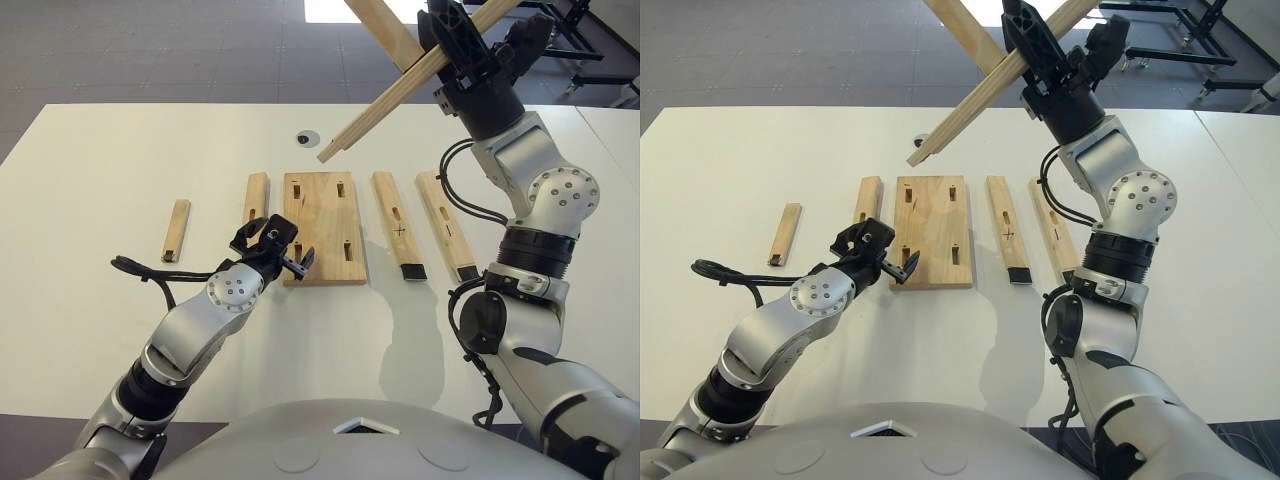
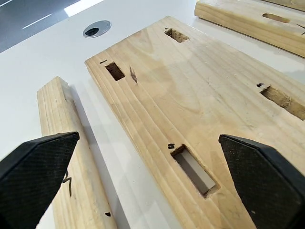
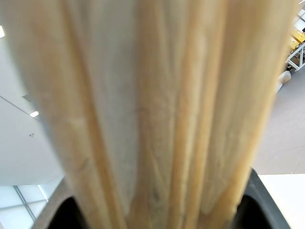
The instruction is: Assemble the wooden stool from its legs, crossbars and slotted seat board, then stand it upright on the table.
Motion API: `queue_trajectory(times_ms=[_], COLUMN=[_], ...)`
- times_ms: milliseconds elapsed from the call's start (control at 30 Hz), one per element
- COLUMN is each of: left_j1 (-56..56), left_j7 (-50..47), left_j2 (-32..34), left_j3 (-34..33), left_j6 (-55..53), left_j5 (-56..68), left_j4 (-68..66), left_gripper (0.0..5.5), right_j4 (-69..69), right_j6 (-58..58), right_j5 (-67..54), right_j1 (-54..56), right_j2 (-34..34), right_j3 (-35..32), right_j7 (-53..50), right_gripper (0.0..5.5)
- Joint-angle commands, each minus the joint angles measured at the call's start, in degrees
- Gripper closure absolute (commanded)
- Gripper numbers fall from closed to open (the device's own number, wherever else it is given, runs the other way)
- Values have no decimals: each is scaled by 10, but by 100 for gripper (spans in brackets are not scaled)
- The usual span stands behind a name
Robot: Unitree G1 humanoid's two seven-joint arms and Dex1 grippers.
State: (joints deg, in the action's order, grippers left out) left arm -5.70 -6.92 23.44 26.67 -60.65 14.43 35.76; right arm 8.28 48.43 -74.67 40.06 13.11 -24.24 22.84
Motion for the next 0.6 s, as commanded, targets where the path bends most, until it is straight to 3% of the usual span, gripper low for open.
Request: queue_trajectory(times_ms=[33, 367, 600], left_j1=[9, 16, 83], left_j7=[8, 43, 122], left_j2=[5, -3, 87], left_j3=[-13, -2, -54], left_j6=[-24, -64, -56], left_j5=[-28, -56, -52], left_j4=[4, -9, -5], left_gripper=[10, 10, 10], right_j4=[-2, 1, 4], right_j6=[-6, -5, -4], right_j5=[1, 0, 2], right_j1=[18, 15, 18], right_j2=[1, -3, 0], right_j3=[-1, -1, -2], right_j7=[-2, -3, -2], right_gripper=[345, 345, 345])
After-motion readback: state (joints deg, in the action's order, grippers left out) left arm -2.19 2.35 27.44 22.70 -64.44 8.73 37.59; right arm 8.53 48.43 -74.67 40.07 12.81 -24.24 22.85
